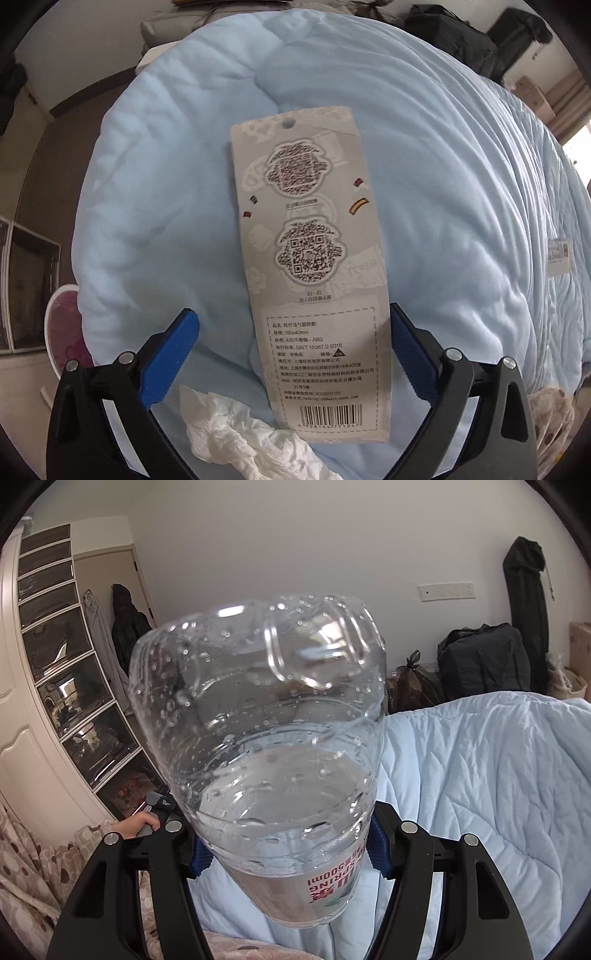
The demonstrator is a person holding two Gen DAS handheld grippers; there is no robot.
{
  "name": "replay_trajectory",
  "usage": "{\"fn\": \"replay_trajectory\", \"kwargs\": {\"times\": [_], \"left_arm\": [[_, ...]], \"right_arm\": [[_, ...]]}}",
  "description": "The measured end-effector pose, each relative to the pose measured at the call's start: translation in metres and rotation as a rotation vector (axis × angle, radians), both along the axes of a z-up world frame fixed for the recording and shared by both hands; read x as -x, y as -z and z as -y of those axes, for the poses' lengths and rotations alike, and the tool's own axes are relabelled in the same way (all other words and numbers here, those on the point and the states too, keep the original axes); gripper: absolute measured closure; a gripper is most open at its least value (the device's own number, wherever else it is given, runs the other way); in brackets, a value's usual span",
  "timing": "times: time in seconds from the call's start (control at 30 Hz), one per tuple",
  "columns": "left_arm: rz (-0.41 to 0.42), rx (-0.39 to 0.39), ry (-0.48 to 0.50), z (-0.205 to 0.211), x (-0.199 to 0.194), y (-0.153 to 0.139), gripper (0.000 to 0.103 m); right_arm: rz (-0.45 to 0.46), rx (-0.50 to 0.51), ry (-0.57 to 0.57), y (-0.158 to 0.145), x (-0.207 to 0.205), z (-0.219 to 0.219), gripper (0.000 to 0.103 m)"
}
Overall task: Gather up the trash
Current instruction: 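Carry the bottle and paper tag with both tools over the trash bin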
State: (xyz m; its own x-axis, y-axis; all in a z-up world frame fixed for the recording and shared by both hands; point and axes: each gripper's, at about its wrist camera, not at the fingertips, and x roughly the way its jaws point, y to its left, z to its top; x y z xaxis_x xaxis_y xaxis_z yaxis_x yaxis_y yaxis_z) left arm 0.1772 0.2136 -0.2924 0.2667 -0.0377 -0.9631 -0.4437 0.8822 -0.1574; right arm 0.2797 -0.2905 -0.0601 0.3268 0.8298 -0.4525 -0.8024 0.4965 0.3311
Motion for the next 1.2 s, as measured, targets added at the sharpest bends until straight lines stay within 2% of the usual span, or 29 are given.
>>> {"fn": "replay_trajectory", "kwargs": {"times": [0.07,0.13,0.27,0.33,0.43,0.53,0.63,0.77,1.0,1.2], "left_arm": [[0.034,0.104,-0.056,-0.012,0.003,0.005,0.005],[0.032,0.169,-0.045,-0.013,-0.001,0.011,0.005],[0.019,0.176,-0.015,-0.003,-0.009,0.022,0.005],[0.032,0.195,-0.018,-0.001,-0.010,0.022,0.012],[0.068,0.195,-0.023,-0.002,-0.007,0.013,0.031],[0.110,0.219,-0.032,-0.004,-0.002,0.003,0.033],[0.134,0.195,-0.035,-0.003,0.001,-0.006,0.033],[0.215,0.179,-0.018,0.004,0.001,-0.033,0.033],[0.335,0.099,0.078,0.027,0.004,-0.096,0.033],[0.362,-0.013,0.189,0.047,0.025,-0.142,0.033]], "right_arm": [[0.003,0.011,0.000,-0.001,0.001,0.000,0.040],[0.005,0.021,0.004,-0.001,0.000,-0.001,0.040],[0.004,0.021,0.009,-0.003,0.002,-0.004,0.040],[0.009,0.028,0.008,-0.004,0.003,-0.006,0.040],[0.018,0.039,0.003,-0.004,0.005,-0.009,0.040],[0.011,0.041,0.002,-0.003,0.004,-0.010,0.040],[0.002,0.039,0.006,-0.001,0.002,-0.012,0.040],[0.009,0.048,0.000,-0.002,0.002,-0.016,0.040],[0.012,0.067,-0.027,-0.001,0.002,-0.025,0.040],[0.018,0.117,-0.101,0.006,0.003,-0.049,0.040]]}}
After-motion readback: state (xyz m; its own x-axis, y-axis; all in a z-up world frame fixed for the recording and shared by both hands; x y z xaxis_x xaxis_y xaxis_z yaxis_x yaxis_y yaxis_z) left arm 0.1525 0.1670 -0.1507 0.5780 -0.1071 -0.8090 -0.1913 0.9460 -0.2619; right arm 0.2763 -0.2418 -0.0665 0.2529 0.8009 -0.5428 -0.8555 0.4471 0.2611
